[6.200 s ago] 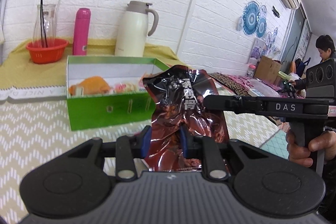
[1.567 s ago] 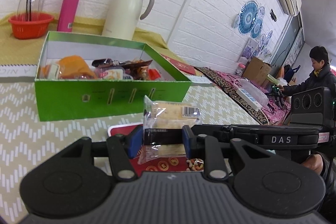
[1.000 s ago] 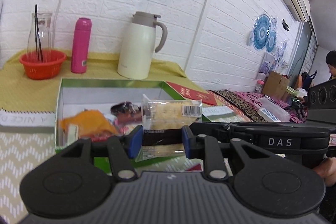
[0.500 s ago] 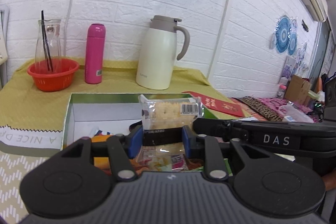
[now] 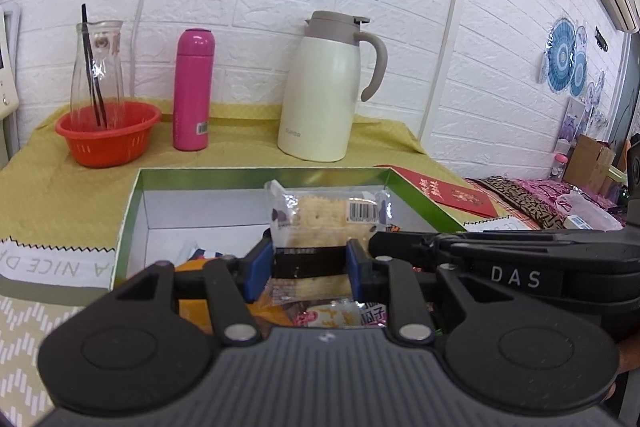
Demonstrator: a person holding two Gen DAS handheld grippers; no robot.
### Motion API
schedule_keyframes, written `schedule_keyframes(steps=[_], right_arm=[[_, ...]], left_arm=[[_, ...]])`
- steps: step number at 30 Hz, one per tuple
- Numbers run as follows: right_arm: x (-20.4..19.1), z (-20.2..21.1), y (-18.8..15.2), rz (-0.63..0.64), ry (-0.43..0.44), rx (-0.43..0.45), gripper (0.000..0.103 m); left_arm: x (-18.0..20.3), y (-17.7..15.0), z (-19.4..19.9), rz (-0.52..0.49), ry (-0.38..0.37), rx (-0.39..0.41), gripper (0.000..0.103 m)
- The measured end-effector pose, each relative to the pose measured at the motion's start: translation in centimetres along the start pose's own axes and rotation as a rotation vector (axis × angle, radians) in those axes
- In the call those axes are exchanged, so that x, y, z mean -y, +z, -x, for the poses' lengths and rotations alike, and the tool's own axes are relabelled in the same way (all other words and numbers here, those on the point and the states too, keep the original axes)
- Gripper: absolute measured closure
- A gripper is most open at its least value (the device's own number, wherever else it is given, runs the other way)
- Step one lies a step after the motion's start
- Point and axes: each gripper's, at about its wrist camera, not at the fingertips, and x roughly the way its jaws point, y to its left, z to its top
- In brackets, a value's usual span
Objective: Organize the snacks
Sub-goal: 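Carry the clear cake packet over the green box and open both tools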
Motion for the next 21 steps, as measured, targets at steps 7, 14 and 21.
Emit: schedule_keyframes(steps=[7, 14, 21], right_arm=[[0.3, -1.2, -0.4, 0.001, -0.009, -0.027, 0.082], [0.7, -1.4, -0.4, -0.019, -0.015, -0.019, 0.076], [1.0, -0.9, -0.2, -0.039, -0.082, 0.026, 0.032]], left_arm=[[-0.4, -0.5, -0.9, 0.003, 0.023, -0.014, 0.08], [-0.7, -0.6, -1.0, 0.005, 0.041, -0.002, 0.071], [-1.2, -0.5, -0.3, 0.019, 0.064, 0.019, 0.055]])
